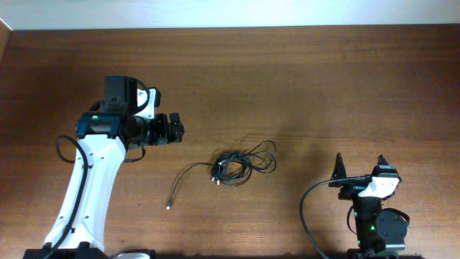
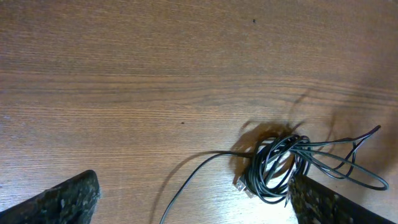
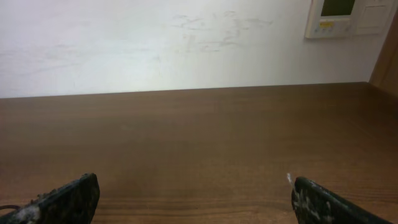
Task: Untangle cables
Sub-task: 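Raise the left gripper and move it toward the black cable bundle, then lower the left gripper onto the cable bundle and close on cables, then lift the gripped cables with the left gripper, pulling them up, then move the right gripper toward the bundle held by the left gripper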
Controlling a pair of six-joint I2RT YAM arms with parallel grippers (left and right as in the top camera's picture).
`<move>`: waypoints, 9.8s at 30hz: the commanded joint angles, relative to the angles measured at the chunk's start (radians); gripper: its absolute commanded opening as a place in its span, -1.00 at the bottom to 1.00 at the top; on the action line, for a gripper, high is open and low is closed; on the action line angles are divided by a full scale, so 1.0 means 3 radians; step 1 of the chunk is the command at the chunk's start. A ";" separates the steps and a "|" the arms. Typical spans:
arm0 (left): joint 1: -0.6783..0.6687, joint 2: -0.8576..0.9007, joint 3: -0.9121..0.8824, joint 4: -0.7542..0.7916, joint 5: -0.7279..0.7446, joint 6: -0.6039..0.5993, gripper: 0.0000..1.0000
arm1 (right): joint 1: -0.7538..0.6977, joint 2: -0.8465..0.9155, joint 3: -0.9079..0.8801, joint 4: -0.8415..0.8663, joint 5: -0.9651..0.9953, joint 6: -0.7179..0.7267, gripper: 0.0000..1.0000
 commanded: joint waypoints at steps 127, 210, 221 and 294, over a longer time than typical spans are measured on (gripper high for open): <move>-0.1728 0.1366 0.0045 0.0131 -0.0547 -0.0679 -0.35 | 0.0020 -0.0013 -0.0015 -0.0022 0.0015 0.0028 0.97; -0.1729 0.1366 -0.0170 0.0682 -0.0547 -0.0680 -0.85 | 0.0022 -0.0013 -0.0015 -0.0022 0.0015 0.0028 0.97; -0.1728 0.1366 -0.0170 0.0738 -0.0546 -0.0682 -0.86 | 0.0022 -0.0010 -0.0015 -0.0022 0.0017 0.0028 0.97; -0.0994 0.1790 0.0459 0.0495 0.1616 0.0944 -1.00 | 0.0018 0.0081 0.0646 -0.0224 -0.1432 0.0319 0.97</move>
